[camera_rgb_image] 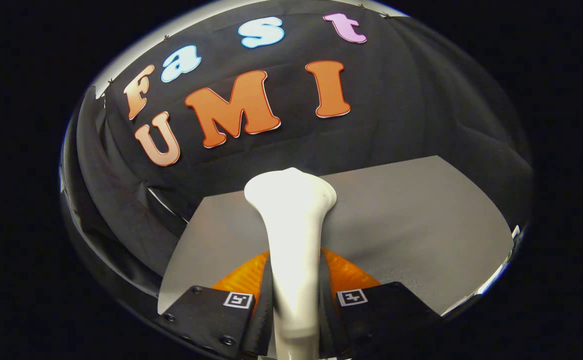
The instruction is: Iron the clothes twice with a garment steamer, once on the left side and once on the right side.
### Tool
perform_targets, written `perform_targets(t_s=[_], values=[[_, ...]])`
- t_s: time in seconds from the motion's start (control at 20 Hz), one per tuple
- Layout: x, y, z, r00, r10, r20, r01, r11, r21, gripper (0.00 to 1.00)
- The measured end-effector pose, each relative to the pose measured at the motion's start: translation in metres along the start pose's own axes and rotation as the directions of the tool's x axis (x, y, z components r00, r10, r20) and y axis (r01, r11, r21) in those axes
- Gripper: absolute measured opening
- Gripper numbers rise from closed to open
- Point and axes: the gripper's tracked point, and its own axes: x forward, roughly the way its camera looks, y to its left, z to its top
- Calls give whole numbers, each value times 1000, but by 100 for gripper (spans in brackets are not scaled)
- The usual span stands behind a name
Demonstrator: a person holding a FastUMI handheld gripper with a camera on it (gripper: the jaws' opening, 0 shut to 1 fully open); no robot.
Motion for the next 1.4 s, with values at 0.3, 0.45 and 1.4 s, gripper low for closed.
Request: perform_targets(t_s=[0.3,0.45,1.4], values=[[-64,14,26,988,34,149,-29,999,-35,47],[-92,19,30,977,55,207,-44,997,-56,47],[-82,36,0,882,154,446,-37,965,-260,46]])
